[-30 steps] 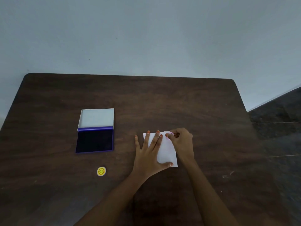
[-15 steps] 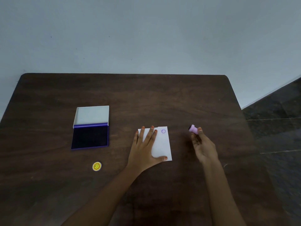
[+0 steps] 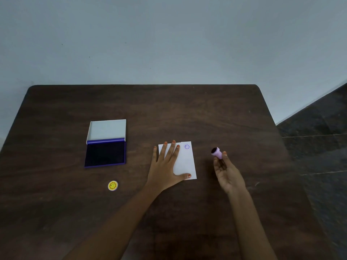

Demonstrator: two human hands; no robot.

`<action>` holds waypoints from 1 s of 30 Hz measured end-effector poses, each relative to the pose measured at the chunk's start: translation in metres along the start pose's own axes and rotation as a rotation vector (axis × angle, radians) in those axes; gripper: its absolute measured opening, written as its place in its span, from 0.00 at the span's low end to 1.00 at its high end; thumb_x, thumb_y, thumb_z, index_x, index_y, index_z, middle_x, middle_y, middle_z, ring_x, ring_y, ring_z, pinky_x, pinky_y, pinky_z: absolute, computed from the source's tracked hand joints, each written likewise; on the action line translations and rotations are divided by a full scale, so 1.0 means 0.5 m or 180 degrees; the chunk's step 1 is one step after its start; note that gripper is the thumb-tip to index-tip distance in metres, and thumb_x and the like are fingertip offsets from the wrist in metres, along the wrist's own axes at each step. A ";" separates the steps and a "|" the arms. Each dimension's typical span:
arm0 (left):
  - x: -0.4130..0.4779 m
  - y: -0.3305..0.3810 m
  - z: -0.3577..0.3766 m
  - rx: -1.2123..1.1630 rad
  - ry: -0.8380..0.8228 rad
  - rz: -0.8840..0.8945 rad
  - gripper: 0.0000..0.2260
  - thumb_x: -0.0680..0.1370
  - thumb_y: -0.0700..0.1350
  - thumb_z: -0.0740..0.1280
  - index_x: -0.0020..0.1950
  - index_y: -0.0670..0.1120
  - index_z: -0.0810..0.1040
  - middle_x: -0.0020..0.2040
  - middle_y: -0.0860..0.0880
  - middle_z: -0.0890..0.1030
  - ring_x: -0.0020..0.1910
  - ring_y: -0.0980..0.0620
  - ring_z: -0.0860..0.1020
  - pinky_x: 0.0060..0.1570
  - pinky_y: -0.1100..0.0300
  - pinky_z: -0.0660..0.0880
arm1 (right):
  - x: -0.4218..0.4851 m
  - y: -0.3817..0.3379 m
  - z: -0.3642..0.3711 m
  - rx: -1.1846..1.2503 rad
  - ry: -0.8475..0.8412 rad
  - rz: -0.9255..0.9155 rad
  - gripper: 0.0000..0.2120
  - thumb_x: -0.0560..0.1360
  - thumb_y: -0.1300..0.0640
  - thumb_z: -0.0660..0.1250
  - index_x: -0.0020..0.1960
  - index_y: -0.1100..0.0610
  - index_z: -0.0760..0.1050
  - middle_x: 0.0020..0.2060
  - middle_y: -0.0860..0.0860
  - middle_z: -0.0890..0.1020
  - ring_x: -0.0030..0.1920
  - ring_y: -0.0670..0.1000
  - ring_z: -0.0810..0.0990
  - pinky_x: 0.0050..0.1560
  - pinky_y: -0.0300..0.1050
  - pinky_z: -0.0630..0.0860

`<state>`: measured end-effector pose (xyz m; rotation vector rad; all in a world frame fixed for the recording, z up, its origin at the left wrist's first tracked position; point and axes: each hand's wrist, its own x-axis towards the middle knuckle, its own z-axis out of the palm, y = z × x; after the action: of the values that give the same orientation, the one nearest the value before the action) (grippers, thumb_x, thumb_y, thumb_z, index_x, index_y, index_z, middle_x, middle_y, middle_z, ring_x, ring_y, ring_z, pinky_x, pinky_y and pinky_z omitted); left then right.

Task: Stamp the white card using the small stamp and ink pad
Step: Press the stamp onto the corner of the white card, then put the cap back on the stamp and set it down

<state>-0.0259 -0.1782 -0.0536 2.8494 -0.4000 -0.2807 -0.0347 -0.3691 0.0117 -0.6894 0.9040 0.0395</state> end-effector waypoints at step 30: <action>-0.265 -0.248 -0.073 -0.1284 0.0644 -0.0736 0.27 0.73 0.51 0.67 0.69 0.48 0.62 0.71 0.46 0.67 0.69 0.50 0.63 0.69 0.54 0.59 | -0.231 0.321 0.135 -0.1694 -0.0646 -0.0211 0.09 0.72 0.63 0.67 0.36 0.54 0.80 0.38 0.51 0.84 0.44 0.50 0.82 0.47 0.42 0.79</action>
<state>-0.1124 -0.0159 -0.0321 2.4906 0.0279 -0.0976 -0.1100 -0.1759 0.0390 -1.1869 0.6748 0.2941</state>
